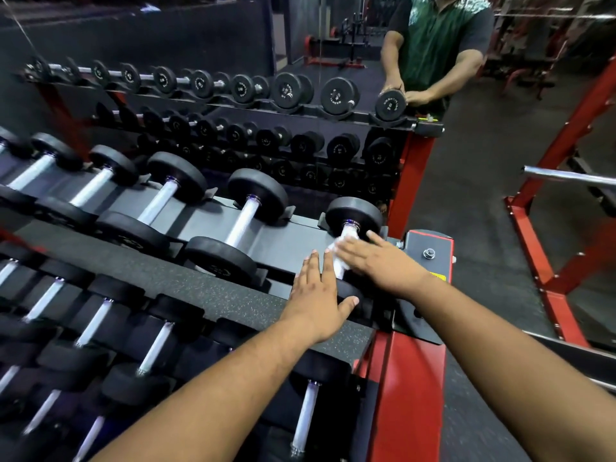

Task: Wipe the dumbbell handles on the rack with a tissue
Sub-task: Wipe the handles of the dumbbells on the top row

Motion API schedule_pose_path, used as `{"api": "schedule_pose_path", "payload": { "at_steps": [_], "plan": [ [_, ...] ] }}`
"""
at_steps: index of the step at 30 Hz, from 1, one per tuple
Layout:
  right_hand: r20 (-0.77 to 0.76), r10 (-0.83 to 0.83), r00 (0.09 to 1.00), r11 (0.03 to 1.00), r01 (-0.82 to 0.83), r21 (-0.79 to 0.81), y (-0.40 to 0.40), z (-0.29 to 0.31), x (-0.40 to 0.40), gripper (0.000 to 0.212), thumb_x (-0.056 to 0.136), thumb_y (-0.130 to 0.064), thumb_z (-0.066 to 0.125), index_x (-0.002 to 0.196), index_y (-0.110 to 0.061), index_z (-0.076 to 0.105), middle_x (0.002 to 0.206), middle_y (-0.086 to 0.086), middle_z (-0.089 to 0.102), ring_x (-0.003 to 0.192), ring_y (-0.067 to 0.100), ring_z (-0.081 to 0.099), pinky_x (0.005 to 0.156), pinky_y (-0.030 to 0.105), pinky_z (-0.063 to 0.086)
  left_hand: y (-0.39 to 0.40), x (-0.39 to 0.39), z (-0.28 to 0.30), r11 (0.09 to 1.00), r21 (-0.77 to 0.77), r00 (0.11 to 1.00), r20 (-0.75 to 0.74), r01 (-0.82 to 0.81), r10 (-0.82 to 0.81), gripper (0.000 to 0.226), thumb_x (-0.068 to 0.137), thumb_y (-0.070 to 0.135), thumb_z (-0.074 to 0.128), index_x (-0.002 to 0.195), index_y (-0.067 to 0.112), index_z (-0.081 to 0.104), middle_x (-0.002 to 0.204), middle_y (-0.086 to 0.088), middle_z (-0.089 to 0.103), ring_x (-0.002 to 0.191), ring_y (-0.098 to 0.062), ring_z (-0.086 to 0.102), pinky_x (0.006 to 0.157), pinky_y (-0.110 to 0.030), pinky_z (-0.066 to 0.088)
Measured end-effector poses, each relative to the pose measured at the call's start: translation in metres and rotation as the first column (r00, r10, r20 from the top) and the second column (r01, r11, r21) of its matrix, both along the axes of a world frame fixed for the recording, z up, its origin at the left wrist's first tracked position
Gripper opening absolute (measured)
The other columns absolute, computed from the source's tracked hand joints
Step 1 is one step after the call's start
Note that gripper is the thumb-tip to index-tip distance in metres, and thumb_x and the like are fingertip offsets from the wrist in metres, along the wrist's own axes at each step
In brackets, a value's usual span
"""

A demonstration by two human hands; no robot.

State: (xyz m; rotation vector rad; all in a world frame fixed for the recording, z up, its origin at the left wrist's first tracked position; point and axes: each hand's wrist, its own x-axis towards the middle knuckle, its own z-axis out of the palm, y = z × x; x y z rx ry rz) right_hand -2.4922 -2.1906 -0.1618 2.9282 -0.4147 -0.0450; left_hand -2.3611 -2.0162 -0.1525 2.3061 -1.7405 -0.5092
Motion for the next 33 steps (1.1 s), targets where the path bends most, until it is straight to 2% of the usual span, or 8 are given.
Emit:
{"api": "schedule_pose_path", "payload": {
  "at_steps": [3, 10, 13, 18, 24, 27, 29, 33],
  "plan": [
    [0.145, -0.197, 0.970, 0.976, 0.181, 0.121, 0.006, -0.005, 0.011, 0.069, 0.091, -0.009, 0.022, 0.160, -0.019, 0.016, 0.166, -0.002, 0.014, 0.153, 0.019, 0.015, 0.118, 0.050, 0.027, 0.002, 0.001, 0.002, 1.000, 0.001, 1.000, -0.016, -0.004, 0.004, 0.096, 0.100, 0.061, 0.040, 0.156, 0.015, -0.024, 0.165, -0.013, -0.025, 0.153, -0.025, -0.021, 0.126, -0.041, -0.004],
    [0.226, -0.055, 0.973, 0.899, -0.050, 0.435, 0.024, -0.031, -0.019, 0.070, 0.094, -0.002, 0.046, 0.157, -0.023, 0.023, 0.163, -0.010, 0.012, 0.152, 0.010, 0.011, 0.122, 0.027, 0.006, 0.000, -0.002, 0.000, 1.000, 0.004, 1.000, 0.006, -0.006, 0.006, 0.096, 0.100, 0.060, 0.039, 0.156, 0.014, -0.024, 0.165, -0.015, -0.023, 0.154, -0.027, -0.019, 0.125, -0.041, -0.005],
    [0.314, -0.267, 0.911, 0.845, 0.065, 0.530, 0.022, -0.033, -0.009, 0.072, 0.094, 0.003, 0.041, 0.158, -0.026, 0.023, 0.164, -0.006, 0.015, 0.149, 0.011, 0.022, 0.123, 0.029, 0.019, 0.001, -0.003, 0.003, 1.000, 0.013, 1.000, 0.008, -0.006, 0.006, 0.095, 0.101, 0.060, 0.038, 0.156, 0.014, -0.024, 0.165, -0.016, -0.025, 0.154, -0.028, -0.019, 0.125, -0.041, -0.005],
    [0.337, -0.748, 0.572, 0.470, 0.099, 0.877, 0.035, -0.028, 0.039, 0.061, 0.099, -0.001, 0.041, 0.154, -0.024, 0.036, 0.129, 0.001, 0.055, 0.111, 0.011, 0.047, 0.084, 0.013, 0.036, 0.002, -0.001, 0.004, 1.000, 0.016, 1.000, 0.006, -0.003, 0.003, 0.094, 0.101, 0.060, 0.038, 0.157, 0.014, -0.022, 0.165, -0.015, -0.025, 0.154, -0.027, -0.020, 0.126, -0.041, -0.004],
    [0.225, -0.680, 0.698, 0.334, 0.021, 0.942, 0.057, -0.030, 0.000, 0.041, 0.099, 0.001, 0.048, 0.137, -0.012, 0.059, 0.134, -0.011, 0.058, 0.119, -0.006, 0.053, 0.092, 0.000, 0.034, 0.001, -0.001, -0.001, 1.000, -0.010, 1.000, 0.012, -0.007, 0.007, 0.095, 0.100, 0.063, 0.038, 0.156, 0.016, -0.024, 0.165, -0.014, -0.025, 0.154, -0.028, -0.018, 0.126, -0.043, -0.003],
    [0.190, -0.780, 0.596, 0.145, -0.122, 0.982, 0.063, -0.018, 0.008, 0.037, 0.093, 0.004, 0.045, 0.111, -0.015, 0.071, 0.084, -0.003, 0.064, 0.064, 0.000, 0.051, 0.061, 0.015, 0.038, 0.002, -0.002, 0.000, 1.000, -0.005, 0.999, 0.033, -0.007, 0.007, 0.095, 0.100, 0.063, 0.036, 0.155, 0.016, -0.026, 0.164, -0.015, -0.027, 0.154, -0.029, -0.019, 0.125, -0.043, -0.003],
    [0.089, -0.897, 0.434, -0.036, -0.271, 0.962, 0.058, -0.009, 0.027, 0.027, 0.089, 0.003, 0.043, 0.090, -0.011, 0.066, 0.075, 0.008, 0.055, 0.062, 0.011, 0.046, 0.059, 0.024, 0.038, 0.003, -0.003, 0.002, 1.000, 0.001, 0.999, 0.033, -0.005, 0.005, 0.094, 0.101, 0.062, 0.037, 0.156, 0.016, -0.025, 0.164, -0.015, -0.027, 0.154, -0.028, -0.019, 0.125, -0.043, -0.002],
    [-0.206, -0.960, 0.189, -0.270, -0.432, 0.861, 0.033, -0.002, 0.055, 0.025, 0.088, -0.001, 0.041, 0.095, -0.012, 0.063, 0.086, 0.009, 0.064, 0.081, 0.023, 0.061, 0.075, 0.035, 0.054, 0.003, -0.002, 0.004, 1.000, 0.008, 0.999, 0.036, -0.001, 0.000, 0.094, 0.101, 0.062, 0.036, 0.156, 0.017, -0.025, 0.164, -0.015, -0.026, 0.154, -0.028, -0.019, 0.125, -0.041, -0.003]
  ]
}}
